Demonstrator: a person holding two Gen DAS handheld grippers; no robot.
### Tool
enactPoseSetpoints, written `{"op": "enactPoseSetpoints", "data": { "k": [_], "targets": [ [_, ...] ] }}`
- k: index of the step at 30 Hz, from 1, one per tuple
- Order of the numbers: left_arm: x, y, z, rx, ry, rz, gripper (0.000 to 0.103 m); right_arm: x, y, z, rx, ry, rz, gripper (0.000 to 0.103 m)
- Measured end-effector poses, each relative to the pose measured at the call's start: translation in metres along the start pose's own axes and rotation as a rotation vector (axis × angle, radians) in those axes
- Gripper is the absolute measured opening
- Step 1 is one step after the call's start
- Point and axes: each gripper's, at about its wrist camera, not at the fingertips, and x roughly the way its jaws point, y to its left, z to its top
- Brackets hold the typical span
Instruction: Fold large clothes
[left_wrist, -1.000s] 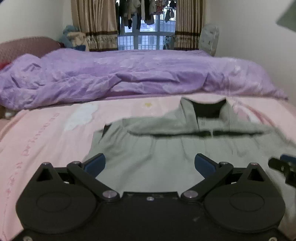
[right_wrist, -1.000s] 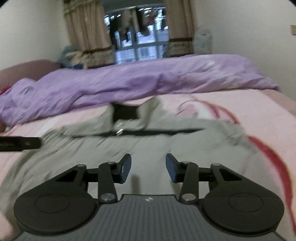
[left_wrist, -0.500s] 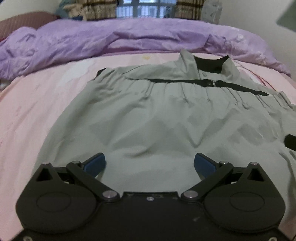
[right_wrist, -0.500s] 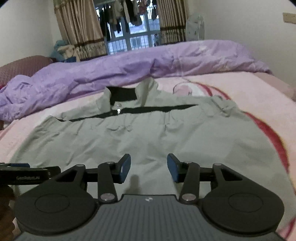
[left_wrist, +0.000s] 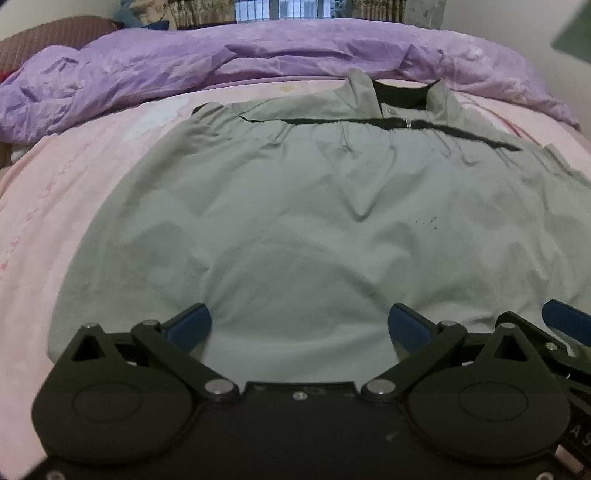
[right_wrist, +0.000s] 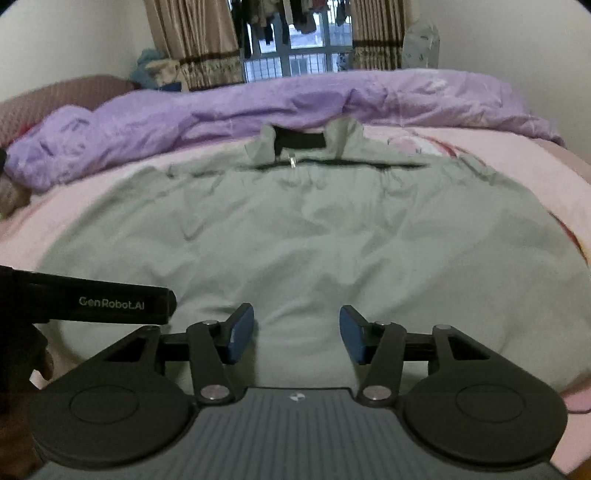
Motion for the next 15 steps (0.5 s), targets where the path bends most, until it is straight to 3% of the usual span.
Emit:
{"op": "enactPoseSetpoints", "data": {
  "k": [9,15],
  "targets": [
    [-0.013,0.005,0.009,0.007,0.04,0.004,0.103,-0.023,-0.013,0.006,0.056,-0.037,0.012,0.062],
    [-0.039,0.041,0.021,0.015,-0.078,0.106,0.103,-0.061,-0.055,0.021,0.089,-0.138,-0.096,0.062]
  ]
}}
